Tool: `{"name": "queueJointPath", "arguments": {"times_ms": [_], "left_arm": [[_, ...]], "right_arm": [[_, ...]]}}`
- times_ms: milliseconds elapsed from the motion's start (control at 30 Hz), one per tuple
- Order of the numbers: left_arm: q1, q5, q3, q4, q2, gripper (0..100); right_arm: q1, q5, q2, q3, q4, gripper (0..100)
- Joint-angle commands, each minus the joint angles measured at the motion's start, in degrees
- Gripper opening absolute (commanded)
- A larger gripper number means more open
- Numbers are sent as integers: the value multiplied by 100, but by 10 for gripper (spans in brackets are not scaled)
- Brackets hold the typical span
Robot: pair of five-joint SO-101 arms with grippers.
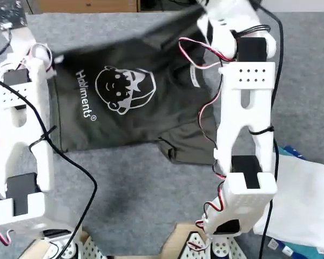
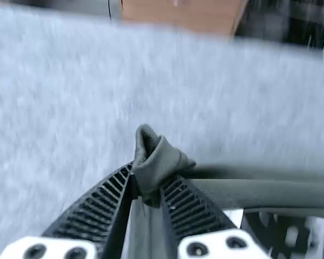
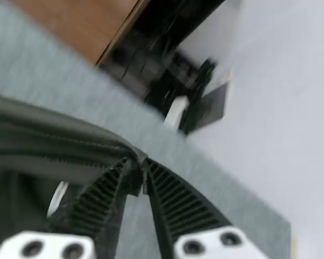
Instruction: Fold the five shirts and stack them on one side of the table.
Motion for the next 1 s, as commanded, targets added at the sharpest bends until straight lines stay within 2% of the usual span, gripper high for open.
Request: {"name": "queueJointPath", "arguments": {"times_ms": [0, 200, 333, 467, 600, 767, 967], "left_arm": [[-18, -659, -308, 774, -48, 19], [18, -1081, -299, 1618, 4, 19], [53, -1336, 141, 1697, -31, 19], [281, -1793, 1020, 1697, -57, 19], [369, -1811, 1600, 1591, -57, 19], [264, -1811, 1670, 1530, -57, 19], [281, -1881, 1873, 2004, -426, 19]], "right_arm": [[-13, 202, -57, -136, 1099, 4], [-31, 774, -101, 66, 1916, 4], [-4, 809, -462, 673, 2145, 4], [-4, 809, -1191, 1851, 2066, 4], [4, 809, -2202, 3327, 1547, 4], [84, 1064, -3811, 5385, 967, 4], [163, 1196, -5314, 7064, 809, 4]]}}
